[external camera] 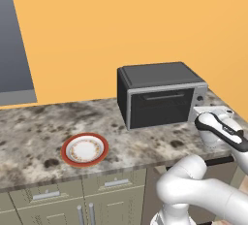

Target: Pull the toaster oven rack outwards. Pick up the baguette from the plate and place it on the toaster oven rack. Close the toaster oven door fully and set the temperature to the lowest setting.

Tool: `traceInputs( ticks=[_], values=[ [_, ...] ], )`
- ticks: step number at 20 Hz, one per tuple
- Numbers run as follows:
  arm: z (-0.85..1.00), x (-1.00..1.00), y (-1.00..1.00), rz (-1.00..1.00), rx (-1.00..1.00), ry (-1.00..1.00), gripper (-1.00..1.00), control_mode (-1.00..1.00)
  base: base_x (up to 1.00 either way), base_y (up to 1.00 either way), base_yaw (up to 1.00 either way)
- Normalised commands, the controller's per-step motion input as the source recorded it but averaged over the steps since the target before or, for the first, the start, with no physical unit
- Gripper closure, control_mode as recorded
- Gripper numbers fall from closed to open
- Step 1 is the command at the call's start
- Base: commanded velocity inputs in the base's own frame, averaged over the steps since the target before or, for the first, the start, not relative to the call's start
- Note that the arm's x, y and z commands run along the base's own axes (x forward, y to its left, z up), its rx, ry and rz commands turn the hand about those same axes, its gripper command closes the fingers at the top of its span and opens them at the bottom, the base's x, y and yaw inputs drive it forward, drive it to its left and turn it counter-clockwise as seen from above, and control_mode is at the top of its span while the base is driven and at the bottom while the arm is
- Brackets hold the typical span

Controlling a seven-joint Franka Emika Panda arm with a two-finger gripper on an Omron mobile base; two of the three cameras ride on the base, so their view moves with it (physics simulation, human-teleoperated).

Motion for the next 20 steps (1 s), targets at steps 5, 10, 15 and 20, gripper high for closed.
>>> traceInputs(
  ticks=[5, 10, 15, 20],
  values=[
    [0.01, 0.0, 0.0, 0.0, 0.01, 0.0, -1.0, -1.0, 0.0, 0.0, 0.0],
    [0.0, 0.0, 0.0, 0.0, 0.04, 0.0, -1.0, -1.0, 0.0, 0.0, 0.0],
    [0.0, 0.01, 0.0, 0.0, 0.09, 0.0, -1.0, -1.0, 0.0, 0.0, 0.0],
    [0.0, 0.0, 0.0, 0.0, 0.11, 0.0, -1.0, -1.0, 0.0, 0.0, 0.0]
  ],
)
